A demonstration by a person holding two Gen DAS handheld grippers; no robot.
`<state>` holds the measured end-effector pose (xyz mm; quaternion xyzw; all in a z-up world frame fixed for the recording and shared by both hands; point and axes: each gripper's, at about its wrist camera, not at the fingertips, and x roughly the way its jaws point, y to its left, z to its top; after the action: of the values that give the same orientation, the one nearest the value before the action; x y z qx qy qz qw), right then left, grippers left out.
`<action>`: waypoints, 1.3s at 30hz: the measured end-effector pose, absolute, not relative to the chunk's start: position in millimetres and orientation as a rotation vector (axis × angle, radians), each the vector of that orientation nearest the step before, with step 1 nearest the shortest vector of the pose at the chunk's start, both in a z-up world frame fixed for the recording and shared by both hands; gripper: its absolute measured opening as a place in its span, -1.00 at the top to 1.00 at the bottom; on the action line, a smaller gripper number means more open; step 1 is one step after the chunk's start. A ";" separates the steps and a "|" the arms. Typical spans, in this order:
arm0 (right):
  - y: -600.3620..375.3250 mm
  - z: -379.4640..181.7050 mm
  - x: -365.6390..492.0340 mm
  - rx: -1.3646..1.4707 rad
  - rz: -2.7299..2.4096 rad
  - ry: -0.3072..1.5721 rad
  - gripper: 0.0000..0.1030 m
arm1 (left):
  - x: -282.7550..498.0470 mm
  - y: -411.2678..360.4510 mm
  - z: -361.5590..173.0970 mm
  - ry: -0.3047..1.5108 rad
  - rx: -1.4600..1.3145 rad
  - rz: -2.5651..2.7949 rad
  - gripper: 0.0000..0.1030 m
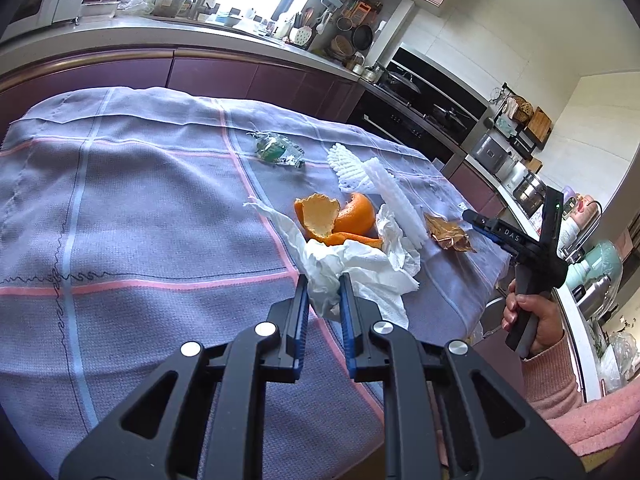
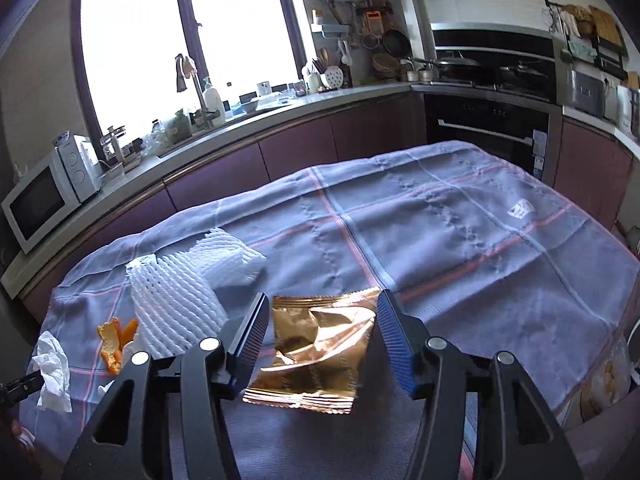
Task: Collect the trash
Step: 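Lift the tissue and wrapper and carry both toward the teal bin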
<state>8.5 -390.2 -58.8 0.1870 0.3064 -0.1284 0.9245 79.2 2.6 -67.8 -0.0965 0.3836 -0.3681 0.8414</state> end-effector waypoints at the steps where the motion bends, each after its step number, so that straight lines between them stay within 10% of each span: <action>1: -396.7 -66.0 8.4 0.423 -0.251 0.650 -0.09 | 79.3 2.1 -68.3 0.811 -0.201 -0.775 0.70; 5: -407.4 -88.6 7.5 0.533 -0.197 0.696 -0.08 | 82.2 0.5 -68.0 0.813 -0.198 -0.772 0.70; 8: -405.2 -92.5 8.7 0.562 -0.140 0.694 0.60 | 83.6 0.7 -66.4 0.812 -0.195 -0.765 0.70; 12: -397.5 -82.6 4.7 0.547 -0.130 0.650 0.77 | 83.4 3.4 -63.7 0.807 -0.195 -0.758 0.71; 39: -131.5 -1.6 84.2 0.259 0.627 0.599 0.81 | 42.0 145.9 -11.5 0.627 -0.235 -0.486 0.71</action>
<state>84.2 -131.5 -1.6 0.1252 0.2895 0.3029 0.8993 42.0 145.9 -11.5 -0.1144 0.3046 -0.2362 0.9156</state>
